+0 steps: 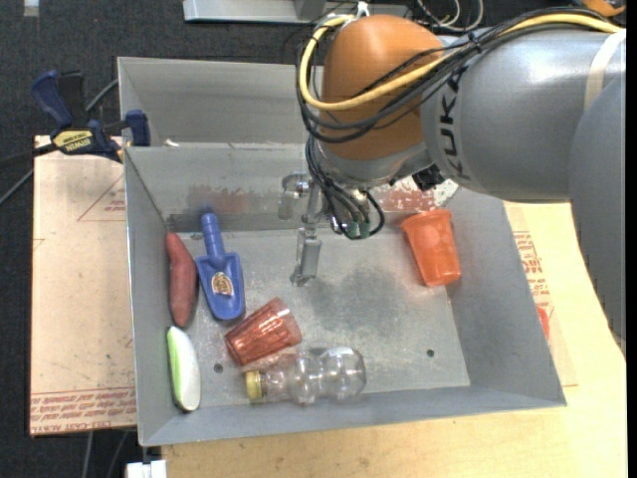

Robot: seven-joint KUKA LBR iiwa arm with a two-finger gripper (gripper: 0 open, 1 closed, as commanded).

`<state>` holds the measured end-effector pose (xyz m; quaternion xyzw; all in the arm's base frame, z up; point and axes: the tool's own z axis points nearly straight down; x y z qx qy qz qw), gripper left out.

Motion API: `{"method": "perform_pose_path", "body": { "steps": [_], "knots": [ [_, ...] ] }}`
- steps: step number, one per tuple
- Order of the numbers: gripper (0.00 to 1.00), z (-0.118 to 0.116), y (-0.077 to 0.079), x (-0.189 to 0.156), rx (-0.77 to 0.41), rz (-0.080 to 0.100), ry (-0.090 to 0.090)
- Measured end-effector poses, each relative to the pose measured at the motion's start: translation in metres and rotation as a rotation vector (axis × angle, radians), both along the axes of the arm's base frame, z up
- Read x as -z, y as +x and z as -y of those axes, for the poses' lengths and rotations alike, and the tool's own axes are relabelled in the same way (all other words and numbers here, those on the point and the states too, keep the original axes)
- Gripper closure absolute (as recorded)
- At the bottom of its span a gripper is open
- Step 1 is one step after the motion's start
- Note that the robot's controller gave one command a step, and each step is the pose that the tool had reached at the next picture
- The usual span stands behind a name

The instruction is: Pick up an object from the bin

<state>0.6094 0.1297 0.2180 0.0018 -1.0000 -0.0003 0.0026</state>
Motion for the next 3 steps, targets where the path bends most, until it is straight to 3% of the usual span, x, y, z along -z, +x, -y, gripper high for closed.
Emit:
{"method": "perform_pose_path", "body": {
  "steps": [1,2,3],
  "knots": [
    [0.0,0.001,0.001,-0.005,0.004,0.007,0.001],
    [0.0,-0.006,-0.033,0.087,-0.284,0.005,0.002],
    [0.0,0.004,-0.07,0.072,-0.547,0.009,0.003]
  ]
}}
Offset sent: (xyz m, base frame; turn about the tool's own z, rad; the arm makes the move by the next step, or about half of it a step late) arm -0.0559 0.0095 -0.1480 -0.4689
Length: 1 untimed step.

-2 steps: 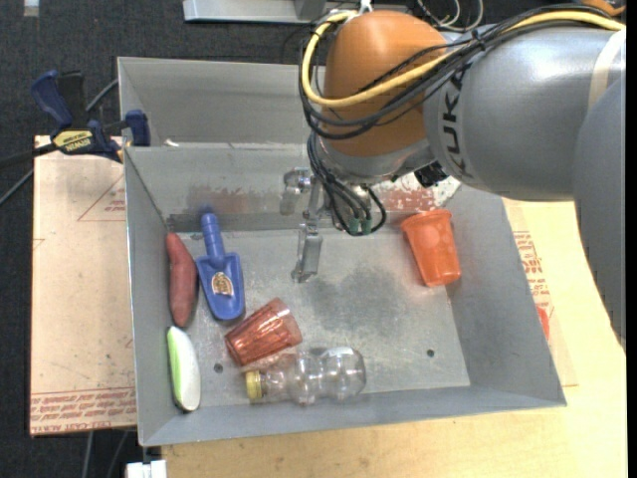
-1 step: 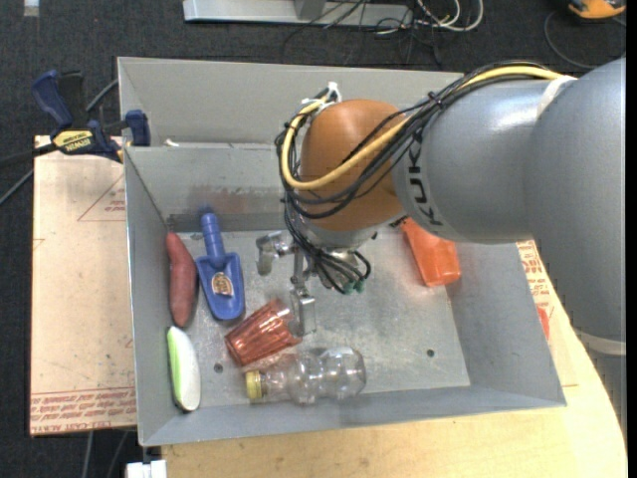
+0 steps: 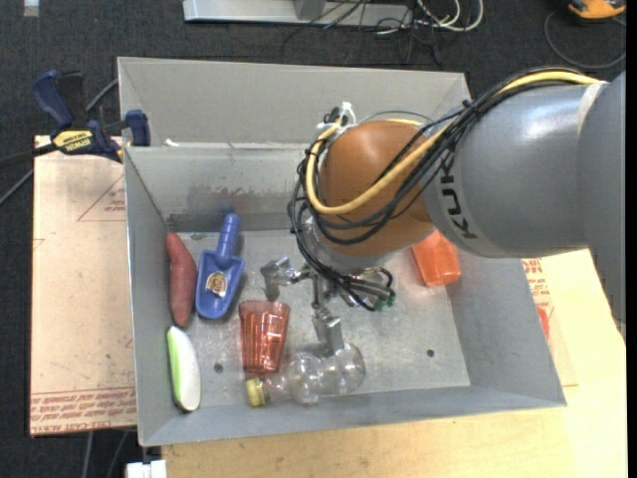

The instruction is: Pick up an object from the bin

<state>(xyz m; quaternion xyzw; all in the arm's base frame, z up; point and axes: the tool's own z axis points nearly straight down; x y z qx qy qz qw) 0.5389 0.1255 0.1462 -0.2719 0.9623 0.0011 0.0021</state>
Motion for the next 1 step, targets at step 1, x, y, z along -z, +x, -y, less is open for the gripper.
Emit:
{"method": "perform_pose_path", "body": {
  "steps": [1],
  "knots": [
    [0.0,-0.0314,-0.0158,0.0178,-0.312,-0.003,0.001]
  ]
}}
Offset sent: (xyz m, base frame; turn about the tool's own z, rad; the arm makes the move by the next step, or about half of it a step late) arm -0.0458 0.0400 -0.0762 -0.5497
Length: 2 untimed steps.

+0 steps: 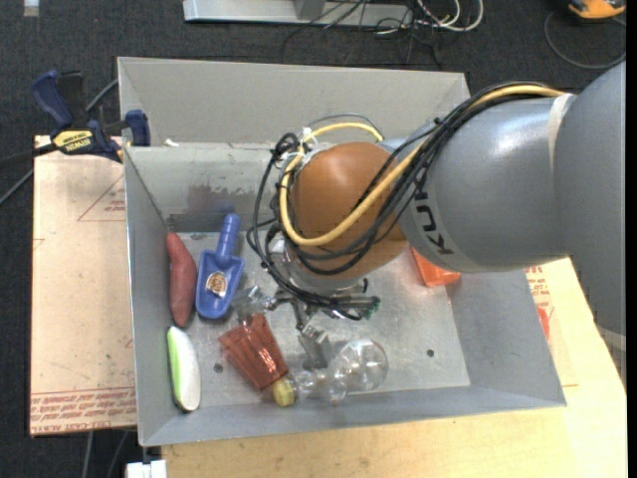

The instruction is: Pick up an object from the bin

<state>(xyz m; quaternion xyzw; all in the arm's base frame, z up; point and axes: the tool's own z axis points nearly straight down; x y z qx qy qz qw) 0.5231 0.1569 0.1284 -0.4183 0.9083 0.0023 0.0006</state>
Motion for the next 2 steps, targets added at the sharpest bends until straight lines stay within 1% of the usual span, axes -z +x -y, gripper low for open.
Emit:
{"method": "perform_pose_path", "body": {
  "steps": [1,2],
  "knots": [
    [0.0,-0.008,-0.016,0.033,-0.23,0.016,0.005],
    [1.0,-0.048,-0.001,0.043,-0.289,0.029,0.004]
  ]
}}
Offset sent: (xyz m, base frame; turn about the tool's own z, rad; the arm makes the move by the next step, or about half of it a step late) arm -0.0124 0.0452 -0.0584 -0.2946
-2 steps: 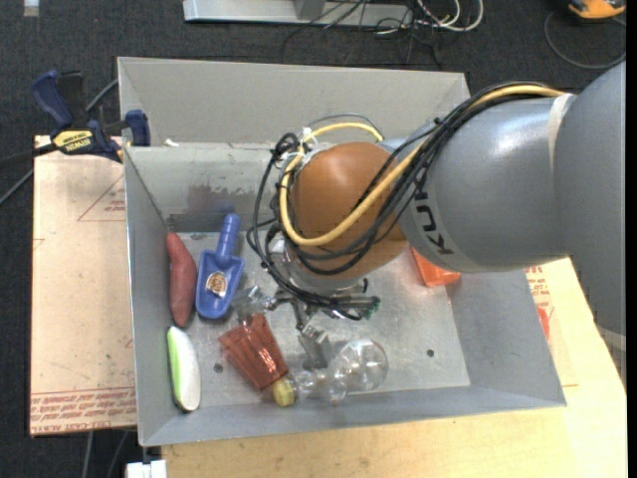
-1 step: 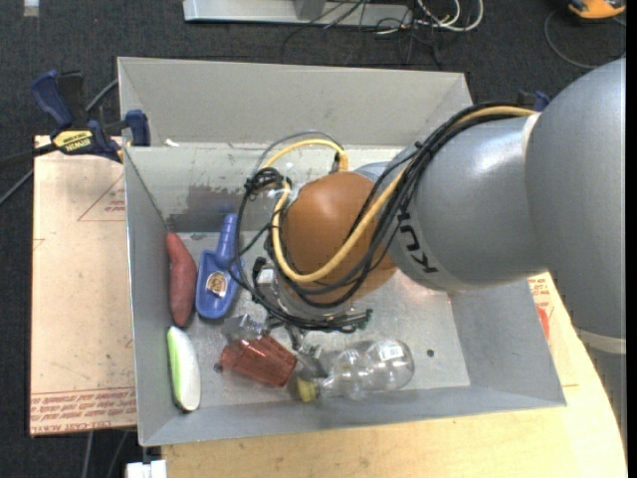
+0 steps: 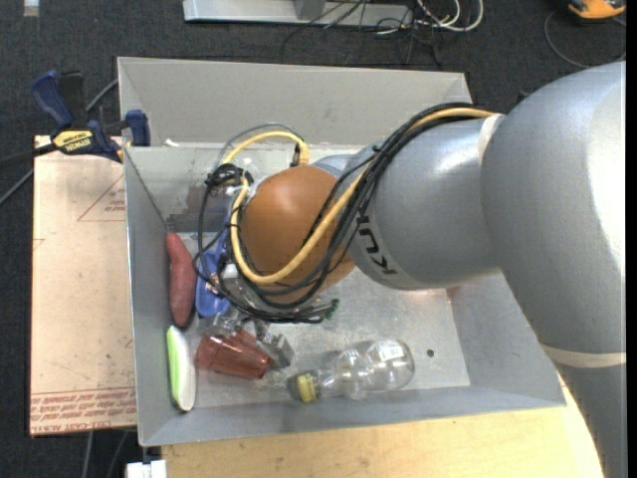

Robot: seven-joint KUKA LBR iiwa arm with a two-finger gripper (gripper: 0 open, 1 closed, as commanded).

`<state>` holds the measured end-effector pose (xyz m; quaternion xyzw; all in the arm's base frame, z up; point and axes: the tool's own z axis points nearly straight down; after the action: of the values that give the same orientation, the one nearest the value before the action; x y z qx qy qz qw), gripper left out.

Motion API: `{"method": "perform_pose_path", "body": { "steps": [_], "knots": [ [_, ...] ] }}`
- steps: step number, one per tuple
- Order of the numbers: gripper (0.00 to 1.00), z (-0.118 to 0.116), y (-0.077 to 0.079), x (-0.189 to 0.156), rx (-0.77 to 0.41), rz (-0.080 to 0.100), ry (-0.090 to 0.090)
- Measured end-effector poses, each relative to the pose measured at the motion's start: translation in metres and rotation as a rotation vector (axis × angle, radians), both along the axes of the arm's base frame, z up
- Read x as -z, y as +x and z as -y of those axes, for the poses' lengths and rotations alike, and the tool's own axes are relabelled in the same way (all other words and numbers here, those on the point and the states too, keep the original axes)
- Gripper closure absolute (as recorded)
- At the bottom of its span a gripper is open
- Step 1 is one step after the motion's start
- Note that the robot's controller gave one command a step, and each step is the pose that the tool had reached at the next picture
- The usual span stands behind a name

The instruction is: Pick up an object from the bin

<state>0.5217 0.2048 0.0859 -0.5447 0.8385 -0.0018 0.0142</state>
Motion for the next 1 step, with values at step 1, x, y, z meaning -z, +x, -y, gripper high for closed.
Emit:
{"method": "perform_pose_path", "body": {
  "steps": [1],
  "knots": [
    [1.0,0.0,0.0,0.0,0.0,0.0,0.0]
  ]
}}
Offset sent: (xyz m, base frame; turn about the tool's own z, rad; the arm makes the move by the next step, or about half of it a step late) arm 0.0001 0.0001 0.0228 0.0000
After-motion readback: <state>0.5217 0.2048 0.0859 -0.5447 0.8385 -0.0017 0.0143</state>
